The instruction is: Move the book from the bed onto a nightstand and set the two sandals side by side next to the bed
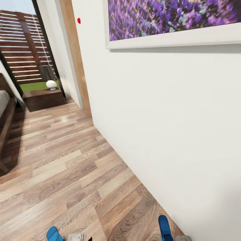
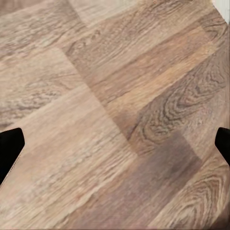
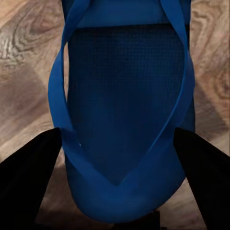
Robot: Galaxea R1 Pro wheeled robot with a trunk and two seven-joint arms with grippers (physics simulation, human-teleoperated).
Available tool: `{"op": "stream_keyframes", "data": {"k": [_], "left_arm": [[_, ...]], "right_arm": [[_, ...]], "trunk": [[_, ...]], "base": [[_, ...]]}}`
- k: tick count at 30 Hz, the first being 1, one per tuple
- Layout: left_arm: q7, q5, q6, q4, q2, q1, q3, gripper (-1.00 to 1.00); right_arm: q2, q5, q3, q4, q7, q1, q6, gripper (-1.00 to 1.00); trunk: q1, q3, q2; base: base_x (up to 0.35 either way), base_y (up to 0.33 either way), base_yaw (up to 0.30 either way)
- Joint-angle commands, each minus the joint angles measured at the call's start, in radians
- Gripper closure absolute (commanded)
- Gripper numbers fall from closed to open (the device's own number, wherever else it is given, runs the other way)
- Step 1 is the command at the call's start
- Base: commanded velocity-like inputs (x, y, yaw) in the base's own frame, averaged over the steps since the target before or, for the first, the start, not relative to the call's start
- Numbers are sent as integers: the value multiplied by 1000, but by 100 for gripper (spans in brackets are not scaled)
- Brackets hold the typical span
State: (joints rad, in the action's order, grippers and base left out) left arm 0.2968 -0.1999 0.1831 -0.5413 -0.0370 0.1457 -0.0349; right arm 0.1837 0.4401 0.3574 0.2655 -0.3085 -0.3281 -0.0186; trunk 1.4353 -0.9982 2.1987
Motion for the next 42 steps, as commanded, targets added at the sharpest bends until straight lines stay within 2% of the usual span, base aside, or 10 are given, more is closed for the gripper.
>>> {"op": "stream_keyframes", "data": {"k": [1,4,6,14,42], "left_arm": [[5,-10,-32,-20,-1,1,-4,-100],[8,-11,-110,-45,-1,2,-3,-100],[8,-11,-125,-39,-1,2,-3,-100],[8,-9,-100,14,-1,2,-3,-100],[4,-13,-96,21,-1,2,-2,-100]], "right_arm": [[1,6,6,20,0,0,-11,100],[2,8,11,46,-1,1,-23,100],[2,9,13,49,-2,1,-25,100],[2,9,14,40,0,1,-22,100],[0,8,14,38,3,1,-12,100]], "trunk": [[0,-2,0],[0,-4,0],[0,-6,0],[0,-13,0],[0,-36,0]], "base": [[0,0,241],[0,0,241],[0,0,241],[0,0,241],[51,0,241]]}}
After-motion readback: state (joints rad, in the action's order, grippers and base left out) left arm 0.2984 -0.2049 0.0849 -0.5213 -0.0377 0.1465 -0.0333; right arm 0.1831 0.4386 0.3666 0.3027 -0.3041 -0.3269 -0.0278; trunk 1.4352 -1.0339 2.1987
